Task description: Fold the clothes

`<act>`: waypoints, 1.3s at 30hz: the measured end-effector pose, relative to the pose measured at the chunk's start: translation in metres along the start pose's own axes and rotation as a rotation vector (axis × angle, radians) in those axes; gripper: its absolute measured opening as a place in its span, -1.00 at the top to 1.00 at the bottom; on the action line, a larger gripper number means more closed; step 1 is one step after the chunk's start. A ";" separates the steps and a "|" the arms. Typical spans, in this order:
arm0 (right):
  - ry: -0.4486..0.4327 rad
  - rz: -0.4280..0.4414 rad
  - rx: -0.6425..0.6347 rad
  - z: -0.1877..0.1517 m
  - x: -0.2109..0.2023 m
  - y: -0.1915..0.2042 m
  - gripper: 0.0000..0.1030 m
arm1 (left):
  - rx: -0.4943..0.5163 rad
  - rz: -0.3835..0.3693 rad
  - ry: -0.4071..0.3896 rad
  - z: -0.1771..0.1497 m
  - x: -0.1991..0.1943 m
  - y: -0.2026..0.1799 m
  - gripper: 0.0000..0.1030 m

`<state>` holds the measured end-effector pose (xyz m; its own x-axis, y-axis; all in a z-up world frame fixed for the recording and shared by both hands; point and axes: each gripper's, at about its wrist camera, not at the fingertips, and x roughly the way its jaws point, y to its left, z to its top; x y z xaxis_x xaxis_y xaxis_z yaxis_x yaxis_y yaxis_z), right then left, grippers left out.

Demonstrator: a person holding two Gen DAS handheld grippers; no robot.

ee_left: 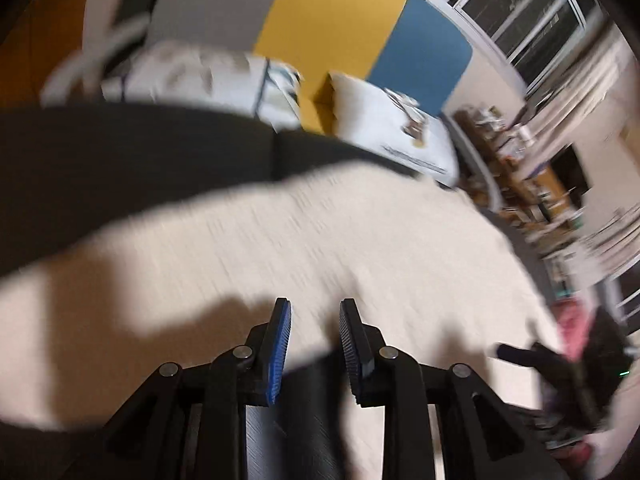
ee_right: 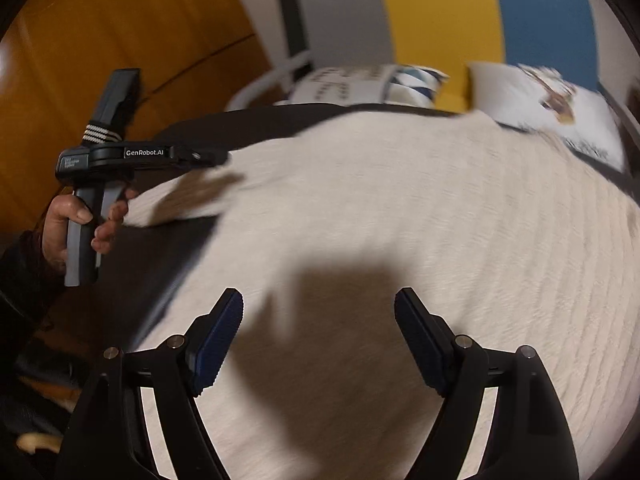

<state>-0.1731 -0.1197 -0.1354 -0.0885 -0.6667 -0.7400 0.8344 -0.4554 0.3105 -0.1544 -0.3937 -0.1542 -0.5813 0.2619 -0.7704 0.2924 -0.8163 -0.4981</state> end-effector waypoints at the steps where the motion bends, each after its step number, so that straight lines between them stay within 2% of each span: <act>1: 0.006 0.012 -0.003 -0.002 0.001 0.007 -0.59 | -0.043 -0.038 0.025 -0.005 0.004 0.005 0.50; 4: 0.026 0.027 -0.010 -0.004 0.009 0.021 -0.59 | -0.195 -0.145 0.094 -0.014 0.019 0.022 0.46; 7: 0.056 0.025 -0.036 -0.009 0.017 0.034 -0.59 | -0.291 -0.204 0.106 -0.015 0.031 0.030 0.42; 11: 0.109 0.026 -0.086 -0.023 0.023 0.048 -0.59 | -0.323 -0.237 0.130 -0.010 0.046 0.029 0.41; 14: 0.171 0.016 -0.129 -0.041 0.027 0.057 -0.59 | -0.332 -0.235 0.128 -0.001 0.057 0.026 0.40; 15: 0.187 0.009 -0.157 -0.049 0.027 0.061 -0.59 | -0.325 -0.209 0.103 0.000 0.057 0.024 0.44; 17: 0.200 -0.022 -0.219 -0.064 0.024 0.070 -0.59 | -0.276 -0.100 0.038 0.001 0.053 0.018 0.56; 19: 0.213 -0.046 -0.284 -0.079 0.018 0.078 -0.58 | -0.168 0.067 -0.020 -0.002 0.048 0.006 0.67; 20: 0.209 -0.046 -0.297 -0.084 0.015 0.079 -0.58 | -0.126 0.109 -0.037 -0.005 0.048 0.001 0.67; 22: 0.185 -0.030 -0.293 -0.090 0.011 0.075 -0.58 | -0.075 0.140 -0.050 -0.009 0.049 -0.005 0.66; 24: 0.165 -0.016 -0.286 -0.094 0.008 0.073 -0.59 | -0.098 0.113 -0.035 -0.007 0.047 -0.004 0.65; 27: 0.160 -0.008 -0.236 -0.088 0.003 0.072 -0.61 | -0.182 -0.020 -0.005 -0.009 0.032 0.004 0.52; 29: 0.149 -0.005 -0.193 -0.082 -0.008 0.070 -0.61 | -0.174 -0.063 -0.033 -0.021 0.007 0.003 0.51; 32: 0.087 -0.010 -0.113 -0.079 -0.038 0.059 -0.68 | -0.071 -0.120 -0.067 -0.049 -0.026 -0.018 0.50; 35: 0.120 -0.125 -0.066 -0.099 -0.060 0.041 -0.87 | 0.099 -0.102 -0.055 -0.088 -0.037 -0.054 0.50; 38: 0.154 -0.241 -0.019 -0.120 -0.082 0.022 -0.91 | 0.252 -0.064 -0.010 -0.136 -0.031 -0.088 0.50; 39: 0.165 -0.280 -0.004 -0.127 -0.090 0.016 -0.91 | 0.275 -0.049 0.010 -0.148 -0.026 -0.094 0.50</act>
<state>-0.0826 0.0076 -0.1396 -0.2255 -0.4113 -0.8832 0.7923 -0.6049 0.0795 -0.0542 -0.2470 -0.1463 -0.5821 0.3086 -0.7523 0.0461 -0.9112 -0.4094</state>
